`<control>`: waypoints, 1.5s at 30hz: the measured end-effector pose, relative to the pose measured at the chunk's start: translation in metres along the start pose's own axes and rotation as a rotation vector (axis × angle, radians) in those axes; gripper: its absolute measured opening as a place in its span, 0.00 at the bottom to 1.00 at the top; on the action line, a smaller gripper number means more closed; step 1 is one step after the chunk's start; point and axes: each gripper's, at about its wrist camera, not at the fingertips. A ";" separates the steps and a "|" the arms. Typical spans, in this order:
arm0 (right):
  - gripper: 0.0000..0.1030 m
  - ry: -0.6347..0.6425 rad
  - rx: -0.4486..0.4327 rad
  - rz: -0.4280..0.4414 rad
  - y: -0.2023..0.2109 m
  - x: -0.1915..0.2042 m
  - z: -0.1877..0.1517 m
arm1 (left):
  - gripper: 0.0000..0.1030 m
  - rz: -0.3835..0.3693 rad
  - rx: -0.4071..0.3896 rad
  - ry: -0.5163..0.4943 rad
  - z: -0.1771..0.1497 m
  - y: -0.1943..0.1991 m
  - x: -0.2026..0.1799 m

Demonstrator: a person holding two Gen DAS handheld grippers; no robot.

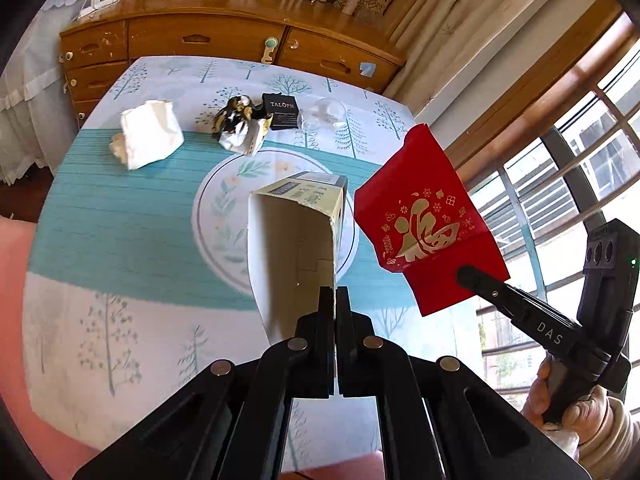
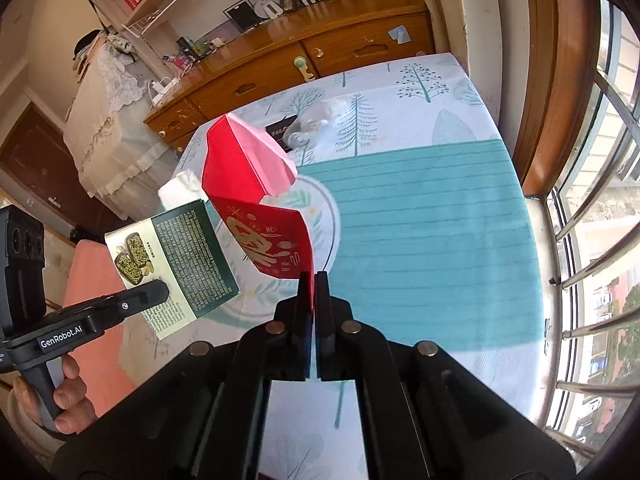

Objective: Collect trash
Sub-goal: 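Lift the red envelope and green snack box off the table with both tools, then carry the envelope and snack box over the bin and open both tools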

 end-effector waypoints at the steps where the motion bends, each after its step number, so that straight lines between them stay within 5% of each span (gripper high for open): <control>1: 0.00 0.007 -0.004 0.001 0.010 0.012 -0.018 | 0.01 0.003 -0.005 -0.008 -0.017 0.015 0.006; 10: 0.00 0.079 0.022 0.023 0.069 0.108 -0.188 | 0.01 0.038 0.038 -0.023 -0.187 0.104 0.066; 17: 0.00 0.129 0.208 0.018 0.067 0.149 -0.294 | 0.01 0.090 0.139 0.015 -0.293 0.118 0.098; 23: 0.00 0.223 0.346 -0.043 0.020 0.152 -0.353 | 0.01 0.124 0.234 0.080 -0.359 0.058 0.118; 35: 0.00 0.234 0.539 -0.181 -0.168 0.079 -0.486 | 0.01 0.138 0.342 0.141 -0.472 -0.137 0.200; 45: 0.00 0.225 0.579 -0.217 -0.261 0.038 -0.528 | 0.01 0.166 0.329 0.174 -0.486 -0.224 0.248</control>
Point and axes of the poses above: each gripper's, at about its wrist camera, not at the fingertips, and y roughly against the way its jaws point, x to its left, z to its top
